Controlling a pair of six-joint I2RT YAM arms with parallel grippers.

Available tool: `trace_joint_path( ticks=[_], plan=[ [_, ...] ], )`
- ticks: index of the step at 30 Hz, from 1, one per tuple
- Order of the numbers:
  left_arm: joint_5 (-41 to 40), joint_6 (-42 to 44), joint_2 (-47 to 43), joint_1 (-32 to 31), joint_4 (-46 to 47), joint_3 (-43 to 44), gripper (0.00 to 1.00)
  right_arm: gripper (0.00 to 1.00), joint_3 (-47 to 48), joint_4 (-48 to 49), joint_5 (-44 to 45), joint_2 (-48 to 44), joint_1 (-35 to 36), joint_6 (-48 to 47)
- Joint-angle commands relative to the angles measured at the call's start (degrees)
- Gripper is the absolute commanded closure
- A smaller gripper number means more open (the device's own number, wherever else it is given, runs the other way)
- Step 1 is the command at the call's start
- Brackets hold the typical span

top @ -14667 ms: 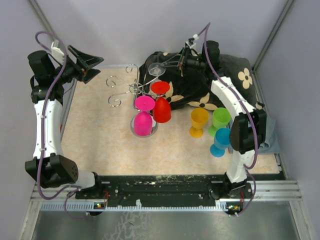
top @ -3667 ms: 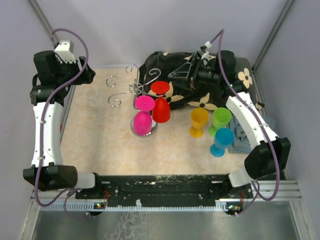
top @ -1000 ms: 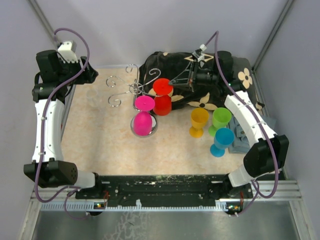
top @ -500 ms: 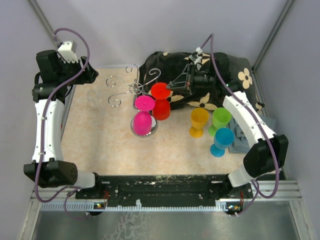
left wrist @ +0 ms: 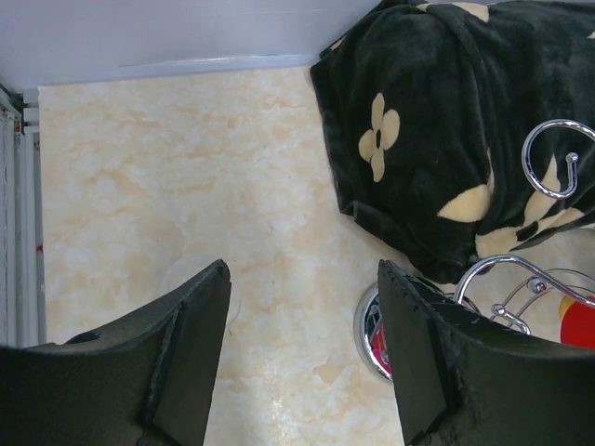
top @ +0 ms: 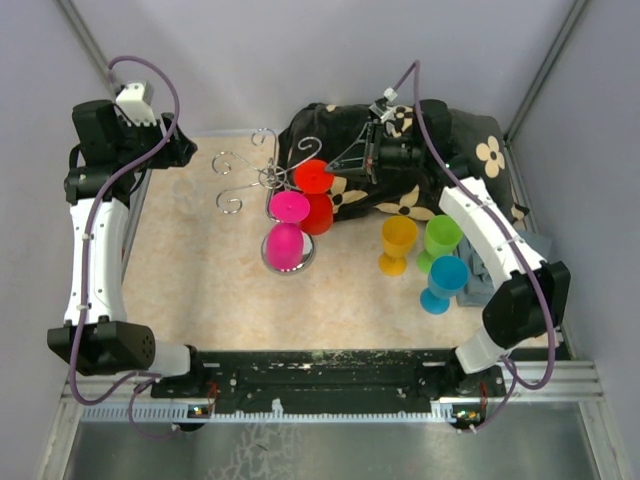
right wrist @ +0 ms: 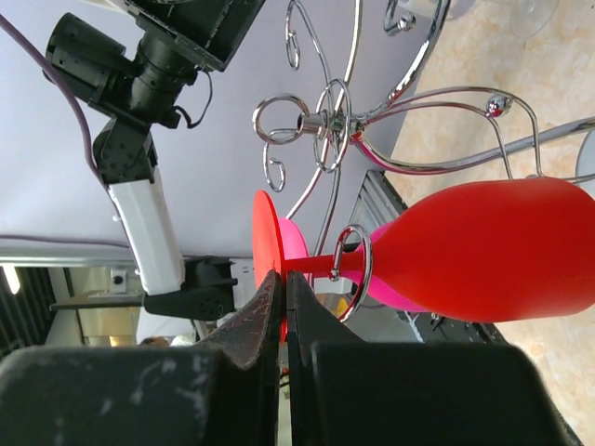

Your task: Take the wine glass off the wine glass rack

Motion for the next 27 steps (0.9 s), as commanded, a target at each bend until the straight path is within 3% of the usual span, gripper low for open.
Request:
trace_joint_path(
  ticks=[1,17,27],
  plan=[
    [0.4,0.0,-0.2,0.2,0.0,1.0,0.30,1.00,4.6,4.3,0.6,1.6,0.8,0.8],
    [0.3,-0.4,1.1,0.2,0.4,2.2,0.30,1.00,6.4,4.9,4.6,4.9,0.6,0.9],
    [0.1,-0.6,2.1,0.2,0.5,3.4,0.30,1.00,7.6,2.2,6.1,5.0,-4.8,0.1]
  ],
)
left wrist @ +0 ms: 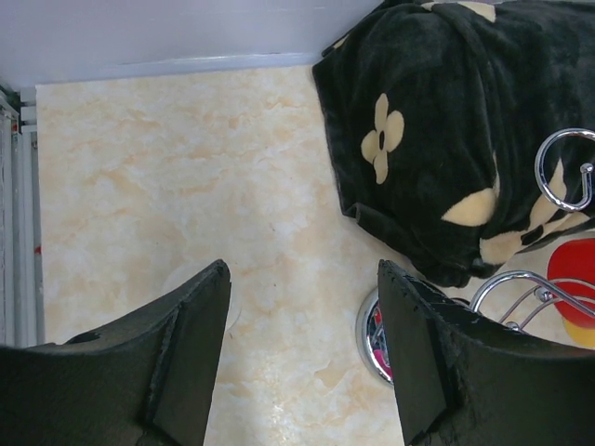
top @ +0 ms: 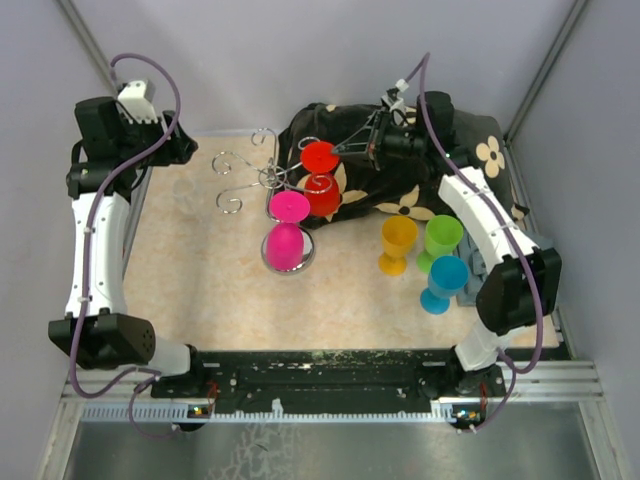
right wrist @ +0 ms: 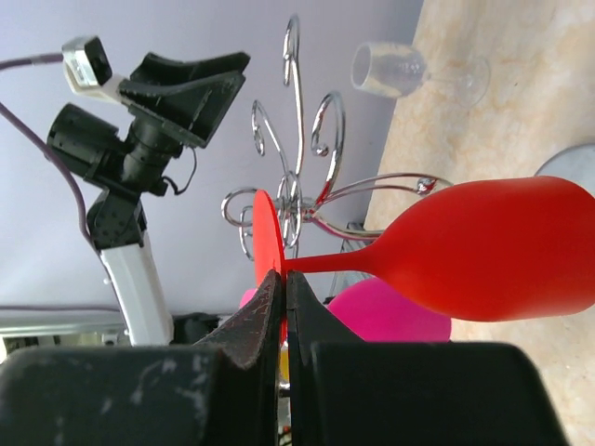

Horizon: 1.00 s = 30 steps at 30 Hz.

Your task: Take the wine glass off the wine glass rack

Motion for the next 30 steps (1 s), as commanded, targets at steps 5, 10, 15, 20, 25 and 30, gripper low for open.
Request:
trace_joint_path(
  ticks=[5,10,15,20,25,30],
  plan=[
    [0.1,-0.8,0.9,0.2,0.5,3.5,0.30,1.00,3.3,-1.0,0.7,-1.0,-5.0,-2.2],
    [-1.3,-0.2,1.5,0.2,0.5,5.4,0.29,1.00,3.2,-2.7,1.0,-3.2,-10.4,-2.9],
    [-4.5,2.6,2.6,0.2,0.8,9.7,0.28,1.00,6.6,-2.0,2.6,-4.9,-19.8,-2.6],
    [-4.6,3.3,5.1,0.2,2.2,15.1,0.25,1.00,13.9,7.3,5.0,-0.8,-21.9,3.8],
    [2.8,-3.7,12.4,0.2,3.8,24.6,0.23,1.00,29.2,23.6,5.4,12.1,-19.2,17.2],
    [23.3,-26.2,17.7,1.8,19.9,22.8,0.18,1.00,44.6,49.3,9.4,25.5,-15.2,40.0]
  ],
)
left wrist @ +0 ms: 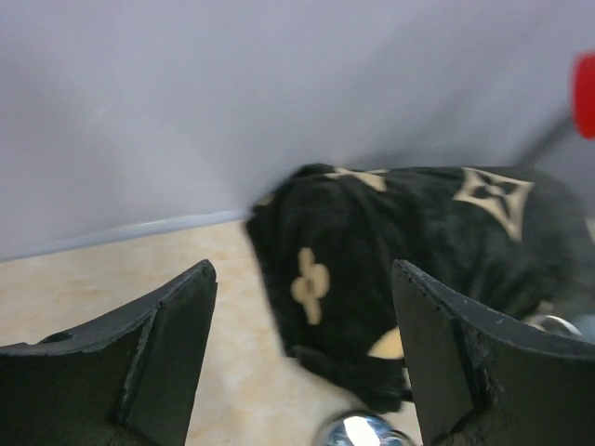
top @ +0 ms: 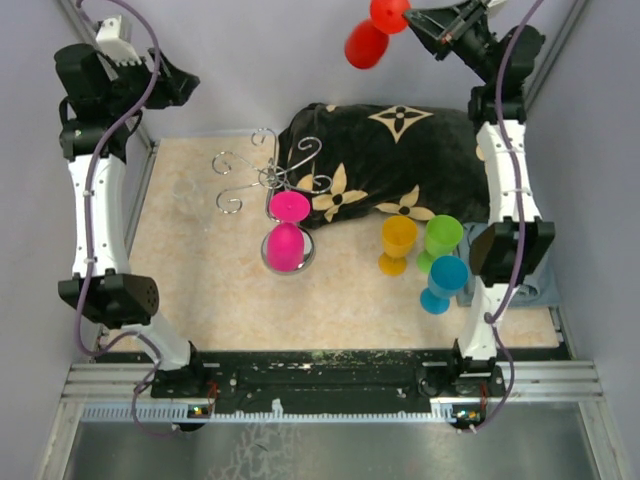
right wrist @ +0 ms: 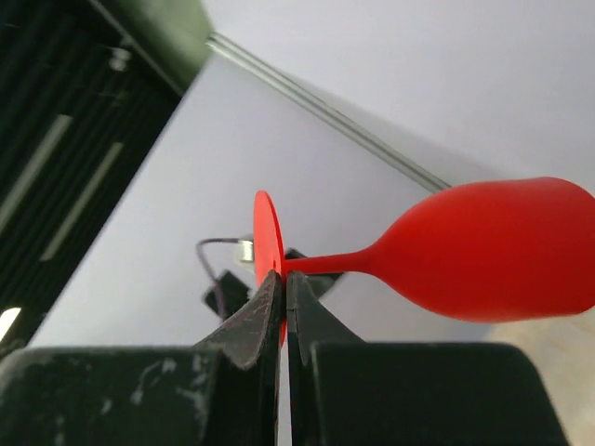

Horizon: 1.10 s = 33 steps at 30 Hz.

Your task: Take the wine glass off the wine glass rack

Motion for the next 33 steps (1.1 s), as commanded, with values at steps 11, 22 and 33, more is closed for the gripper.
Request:
trace_joint_path(
  ticks=[11,22,33],
  plan=[
    [34.2,-51.8,6.8,-4.8,51.8,-9.7,0.08,1.00,6.4,45.1,10.4,12.2,13.1,31.0],
    [36.2,-55.1,8.1,-7.5,59.0,-9.3,0.00,1.00,-0.9,52.6,11.5,9.9,16.2,32.5],
    [35.7,-54.3,10.7,-7.8,59.0,-6.3,0.00,1.00,-3.4,54.6,11.3,9.8,18.6,33.0]
  ],
)
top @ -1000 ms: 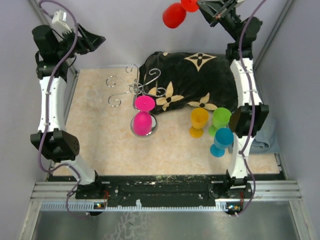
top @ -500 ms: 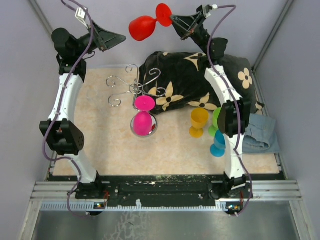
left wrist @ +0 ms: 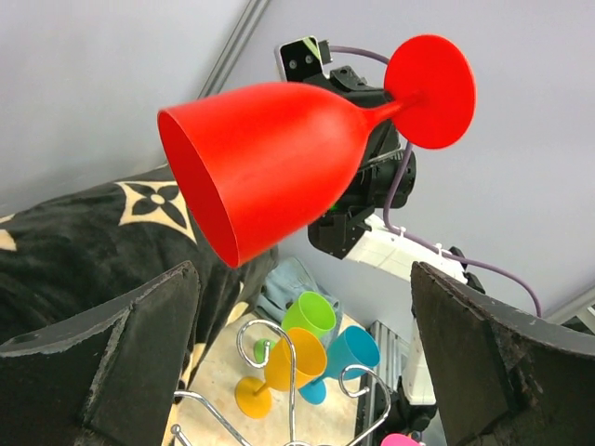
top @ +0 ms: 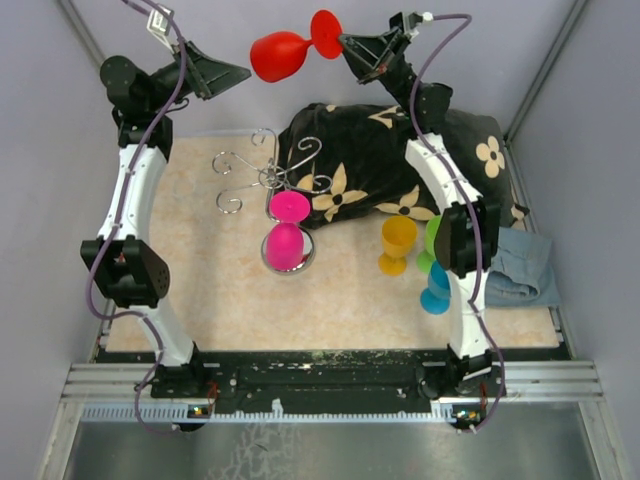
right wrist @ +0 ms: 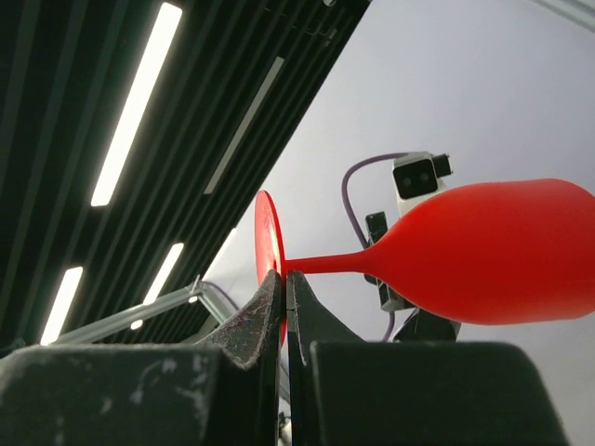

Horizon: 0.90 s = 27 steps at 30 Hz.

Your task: Take the wine glass off the wine glass rack

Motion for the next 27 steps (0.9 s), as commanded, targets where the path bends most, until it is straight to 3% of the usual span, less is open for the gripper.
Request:
trace_joint_path(
  ticks=[1,10,16,19,23,27],
  plan=[
    [0.4,-0.1,2.0,-0.4,2.8,3.7,0.00,1.00,-0.4,4.4,1.0,-4.0,2.1,0.3],
    [-0.7,-1.1,3.2,-1.8,4.1,5.0,0.00,1.00,1.9,4.6,1.3,-2.0,5.2,0.3],
    [-1.1,-3.7,0.1,-3.8,6.9,5.0,0.02,1.00,-0.5,10.1,3.3,-0.4,5.9,3.9],
    [-1.1,-4.9,-2.6,-4.1,8.4,3.8,0.12,1.00,-1.5,12.3,4.2,0.5,5.9,5.1],
    [-0.9,-5.6,-6.1,-4.1,9.3,1.6,0.35,1.00,-0.6,14.9,5.1,2.7,5.9,6.9],
    [-0.6,-5.4,-8.7,-4.1,9.4,0.8,0.45,1.00,1.0,16.2,6.3,5.2,5.9,8.8]
  ],
)
